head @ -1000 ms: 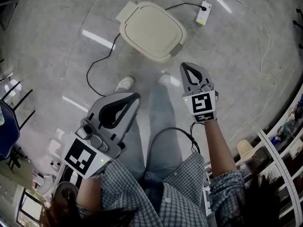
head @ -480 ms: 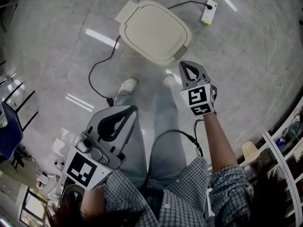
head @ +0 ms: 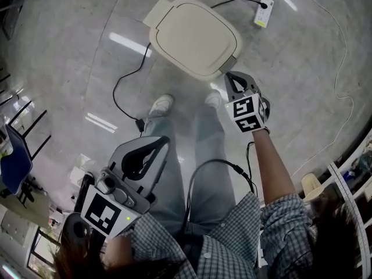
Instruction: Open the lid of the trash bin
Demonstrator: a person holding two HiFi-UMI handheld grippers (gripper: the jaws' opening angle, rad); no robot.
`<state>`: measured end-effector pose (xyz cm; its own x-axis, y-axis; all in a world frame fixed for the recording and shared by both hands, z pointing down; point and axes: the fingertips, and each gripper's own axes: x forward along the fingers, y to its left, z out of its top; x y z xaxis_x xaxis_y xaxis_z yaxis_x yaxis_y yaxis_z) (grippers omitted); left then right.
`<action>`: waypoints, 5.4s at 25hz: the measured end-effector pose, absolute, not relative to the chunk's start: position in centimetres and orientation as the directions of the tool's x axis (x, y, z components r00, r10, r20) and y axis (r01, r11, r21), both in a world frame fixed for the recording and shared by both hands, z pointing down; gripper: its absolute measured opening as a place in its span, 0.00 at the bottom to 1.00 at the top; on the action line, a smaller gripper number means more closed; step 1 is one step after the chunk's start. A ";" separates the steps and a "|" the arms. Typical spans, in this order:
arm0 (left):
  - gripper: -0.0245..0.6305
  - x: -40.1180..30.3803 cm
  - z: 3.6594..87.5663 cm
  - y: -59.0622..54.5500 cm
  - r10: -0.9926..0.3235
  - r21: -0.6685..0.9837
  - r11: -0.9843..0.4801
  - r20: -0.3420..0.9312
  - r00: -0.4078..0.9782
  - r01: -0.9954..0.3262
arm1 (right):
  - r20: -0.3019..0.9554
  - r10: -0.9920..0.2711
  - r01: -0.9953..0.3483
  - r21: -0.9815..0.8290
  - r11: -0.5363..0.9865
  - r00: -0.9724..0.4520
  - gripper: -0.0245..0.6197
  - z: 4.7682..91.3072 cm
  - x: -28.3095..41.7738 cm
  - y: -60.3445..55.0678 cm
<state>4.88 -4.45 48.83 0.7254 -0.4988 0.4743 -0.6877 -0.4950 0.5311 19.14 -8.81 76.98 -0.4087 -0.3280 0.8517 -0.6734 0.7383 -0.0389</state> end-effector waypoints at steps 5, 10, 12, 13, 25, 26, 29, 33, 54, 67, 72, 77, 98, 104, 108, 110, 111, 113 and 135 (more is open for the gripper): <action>0.04 4.7 48.9 -4.7 -0.502 0.526 -0.494 0.477 0.721 -0.692 | 0.872 -0.301 -0.677 -0.046 0.734 -0.385 0.07 78.5 19.2 -8.7; 0.04 4.4 48.8 -4.7 -0.501 0.526 -0.492 0.480 0.720 -0.693 | 0.878 -0.301 -0.698 -0.052 0.714 -0.372 0.07 78.8 19.4 -8.5; 0.04 4.3 48.7 -4.9 -0.501 0.526 -0.494 0.479 0.721 -0.692 | 0.881 -0.300 -0.703 -0.049 0.709 -0.365 0.07 78.8 19.3 -8.5; 0.04 4.3 48.6 -5.0 -0.501 0.525 -0.496 0.477 0.722 -0.691 | 0.881 -0.303 -0.705 -0.047 0.708 -0.363 0.07 78.9 19.3 -8.5; 0.04 4.7 48.4 -5.4 -0.495 0.533 -0.506 0.464 0.734 -0.678 | 0.881 -0.306 -0.701 -0.040 0.712 -0.361 0.07 79.3 19.5 -8.5; 0.04 4.8 48.4 -5.3 -0.493 0.534 -0.507 0.464 0.736 -0.677 | 0.880 -0.306 -0.707 -0.045 0.706 -0.362 0.07 79.3 19.5 -8.5; 0.04 4.8 48.4 -5.1 -0.491 0.535 -0.505 0.467 0.736 -0.677 | 0.877 -0.309 -0.726 -0.063 0.685 -0.367 0.07 79.2 19.5 -8.5; 0.04 4.9 48.0 -5.0 -0.492 0.532 -0.511 0.463 0.737 -0.675 | 0.875 -0.312 -0.746 -0.080 0.661 -0.370 0.07 79.0 19.5 -8.6; 0.04 3.8 43.6 -5.8 -0.525 0.458 -0.589 0.409 0.746 -0.666 | 0.845 -0.390 -0.817 -0.091 0.570 -0.367 0.07 72.6 21.7 -7.6; 0.04 3.5 36.6 -7.0 -0.564 0.379 -0.663 0.315 0.763 -0.646 | 0.785 -0.537 -0.899 -0.055 0.434 -0.308 0.07 62.9 23.2 -7.0; 0.04 3.3 34.4 -7.1 -0.551 0.350 -0.696 0.300 0.779 -0.627 | 0.745 -0.597 -0.908 -0.029 0.418 -0.299 0.07 58.5 23.2 -7.3; 0.04 3.5 31.7 -7.4 -0.546 0.311 -0.728 0.275 0.791 -0.610 | 0.690 -0.663 -0.918 -0.006 0.398 -0.292 0.07 53.5 23.4 -8.2; 0.04 -0.7 20.9 -6.2 -0.603 0.196 -0.755 0.167 0.780 -0.626 | 0.426 -0.840 -0.908 0.090 0.409 -0.336 0.07 33.3 19.4 -8.8; 0.04 -1.8 19.5 -6.5 -0.620 0.193 -0.748 0.138 0.772 -0.635 | 0.367 -0.877 -0.923 0.106 0.371 -0.310 0.07 28.9 19.4 -8.1; 0.04 -2.2 18.7 -6.7 -0.625 0.203 -0.749 0.102 0.774 -0.631 | 0.317 -0.895 -0.924 0.117 0.364 -0.312 0.07 26.0 18.9 -7.5; 0.04 -2.3 18.2 -7.0 -0.623 0.197 -0.757 0.073 0.779 -0.624 | 0.301 -0.900 -0.922 0.129 0.365 -0.314 0.07 25.1 18.4 -7.4; 0.04 -2.3 18.1 -7.0 -0.620 0.194 -0.761 0.064 0.782 -0.619 | 0.294 -0.903 -0.922 0.135 0.364 -0.314 0.07 24.7 18.3 -7.3; 0.04 -2.1 18.0 -7.1 -0.611 0.196 -0.768 0.059 0.789 -0.609 | 0.285 -0.907 -0.922 0.145 0.360 -0.310 0.07 24.2 18.1 -7.2; 0.04 -0.8 18.6 -6.5 -0.565 0.206 -0.798 0.066 0.822 -0.566 | 0.272 -0.916 -0.916 0.194 0.352 -0.295 0.07 23.8 17.8 -5.5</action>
<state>-0.85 -6.53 18.63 0.8222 -0.5654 0.0664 -0.5657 -0.7985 0.2059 17.75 -5.53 23.78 -0.2949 -0.9161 0.2718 -0.9157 0.3522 0.1935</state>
